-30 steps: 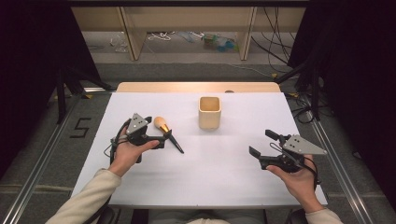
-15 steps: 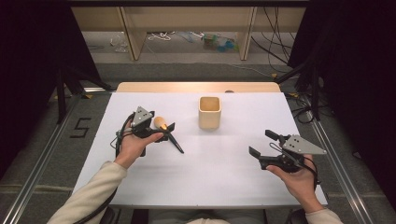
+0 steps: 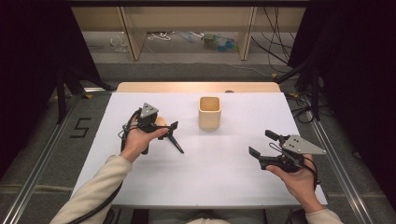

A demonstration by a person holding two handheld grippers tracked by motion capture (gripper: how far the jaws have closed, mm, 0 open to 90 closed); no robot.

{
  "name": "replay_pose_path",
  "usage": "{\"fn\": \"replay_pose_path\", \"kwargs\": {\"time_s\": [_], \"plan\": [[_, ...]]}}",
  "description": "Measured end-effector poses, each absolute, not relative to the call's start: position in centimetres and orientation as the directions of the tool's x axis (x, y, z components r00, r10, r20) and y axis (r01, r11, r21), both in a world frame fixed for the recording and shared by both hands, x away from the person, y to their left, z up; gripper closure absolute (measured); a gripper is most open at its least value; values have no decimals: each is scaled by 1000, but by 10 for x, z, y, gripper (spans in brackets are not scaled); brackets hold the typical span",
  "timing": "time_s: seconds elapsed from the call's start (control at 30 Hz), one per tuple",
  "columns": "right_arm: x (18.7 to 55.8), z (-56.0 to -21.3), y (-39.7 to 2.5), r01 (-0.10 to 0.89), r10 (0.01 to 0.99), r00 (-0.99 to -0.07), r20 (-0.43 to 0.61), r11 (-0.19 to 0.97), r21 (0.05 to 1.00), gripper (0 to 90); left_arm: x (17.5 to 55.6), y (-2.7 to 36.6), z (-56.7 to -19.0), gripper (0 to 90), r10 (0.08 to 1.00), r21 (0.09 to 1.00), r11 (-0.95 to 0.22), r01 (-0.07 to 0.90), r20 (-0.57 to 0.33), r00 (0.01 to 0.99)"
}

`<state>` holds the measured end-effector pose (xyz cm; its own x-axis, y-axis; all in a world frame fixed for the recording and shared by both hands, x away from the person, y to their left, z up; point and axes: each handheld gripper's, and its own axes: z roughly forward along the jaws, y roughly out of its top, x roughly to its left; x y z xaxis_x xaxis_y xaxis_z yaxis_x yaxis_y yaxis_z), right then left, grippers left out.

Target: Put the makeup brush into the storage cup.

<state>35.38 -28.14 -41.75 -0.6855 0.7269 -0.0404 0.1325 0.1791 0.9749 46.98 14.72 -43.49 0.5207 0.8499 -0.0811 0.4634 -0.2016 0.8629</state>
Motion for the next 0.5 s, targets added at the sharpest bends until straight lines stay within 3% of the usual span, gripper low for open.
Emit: {"fn": "replay_pose_path", "kwargs": {"time_s": [0.1,0.27,0.5], "plan": [[354,-419,-279,152,720,-694,-8,157,976,144,476,143,-438,46,851,800,-271,536,-61,522],[354,-419,-279,155,718,-696,-7,159,975,144,485,133,-446,77,871,717,-287,635,-80,484],[355,-419,-281,154,724,-689,-26,182,971,144,496,126,-447,149,907,628,-304,716,-40,420]]}}
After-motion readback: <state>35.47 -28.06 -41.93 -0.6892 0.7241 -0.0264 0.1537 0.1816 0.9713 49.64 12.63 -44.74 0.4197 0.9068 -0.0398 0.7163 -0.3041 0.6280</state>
